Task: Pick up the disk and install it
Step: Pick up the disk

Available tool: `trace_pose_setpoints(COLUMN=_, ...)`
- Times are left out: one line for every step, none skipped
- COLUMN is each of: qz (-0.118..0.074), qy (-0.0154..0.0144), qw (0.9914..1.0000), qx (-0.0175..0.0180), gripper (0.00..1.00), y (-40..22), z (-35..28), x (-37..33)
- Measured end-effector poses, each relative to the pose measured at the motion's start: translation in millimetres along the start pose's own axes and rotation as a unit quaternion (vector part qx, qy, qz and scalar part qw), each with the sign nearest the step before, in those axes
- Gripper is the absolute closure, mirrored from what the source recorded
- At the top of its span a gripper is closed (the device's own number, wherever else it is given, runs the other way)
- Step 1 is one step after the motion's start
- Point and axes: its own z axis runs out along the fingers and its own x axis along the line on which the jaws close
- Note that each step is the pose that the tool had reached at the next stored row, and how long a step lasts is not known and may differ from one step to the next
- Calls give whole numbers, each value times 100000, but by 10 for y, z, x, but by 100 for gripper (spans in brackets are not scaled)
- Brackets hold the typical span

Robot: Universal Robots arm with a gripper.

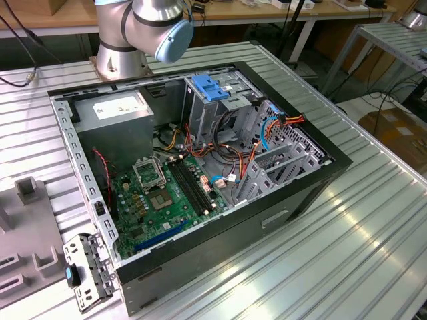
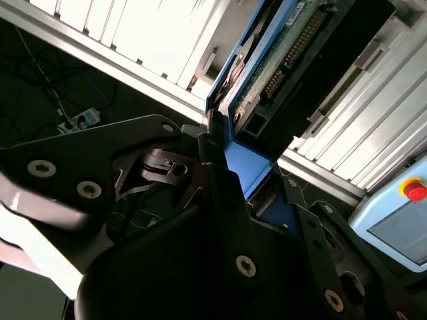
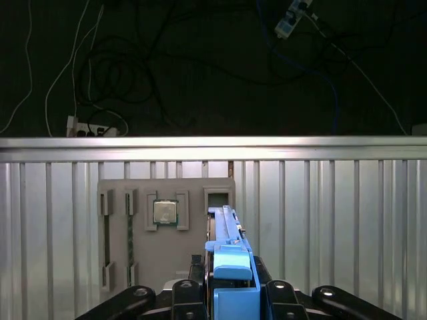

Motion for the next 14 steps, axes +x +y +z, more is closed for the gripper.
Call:
trace_pose_setpoints(qz=3, qy=10, qw=100000, qx=0, gripper=63, y=0, z=-7, x=0)
trace_pose_setpoints(qz=1, qy=19, qw=100000, qx=-1, gripper=63, y=0, z=-13, x=0)
trace_pose_setpoints(qz=0, qy=29, qw=100000, qx=1, gripper=63, y=0, z=-22, x=0)
trace_pose_setpoints(qz=0, qy=36, qw=100000, qx=1, gripper=63, y=0, z=-29, x=0)
trace_pose_setpoints(qz=1, qy=38, qw=100000, qx=0, gripper=63, y=0, z=-37, x=0)
trace_pose_setpoints(qz=0, qy=42, qw=100000, qx=-2, gripper=63, y=0, z=-43, x=0)
trace_pose_setpoints(qz=0, qy=43, qw=100000, qx=1, gripper=63, y=0, z=-47, x=0)
trace_pose_setpoints(qz=1, qy=45, qw=100000, qx=0, gripper=63, y=0, z=-50, x=0)
trace_pose_setpoints(qz=1, qy=46, qw=100000, qx=1, gripper=63, y=0, z=-52, x=0)
trace_pose_setpoints(qz=-1, qy=48, qw=100000, qx=2, gripper=63, y=0, z=-55, x=0)
trace_pose_setpoints(qz=2, qy=51, qw=100000, qx=0, gripper=63, y=0, z=-59, x=0)
trace_pose_setpoints(qz=0, qy=54, qw=100000, qx=-3, gripper=63, y=0, z=-62, x=0)
trace_pose_setpoints(qz=0, qy=55, qw=100000, qx=-1, gripper=63, y=0, z=-67, x=0)
trace_pose_setpoints(qz=1, qy=56, qw=100000, qx=1, gripper=63, y=0, z=-70, x=-1)
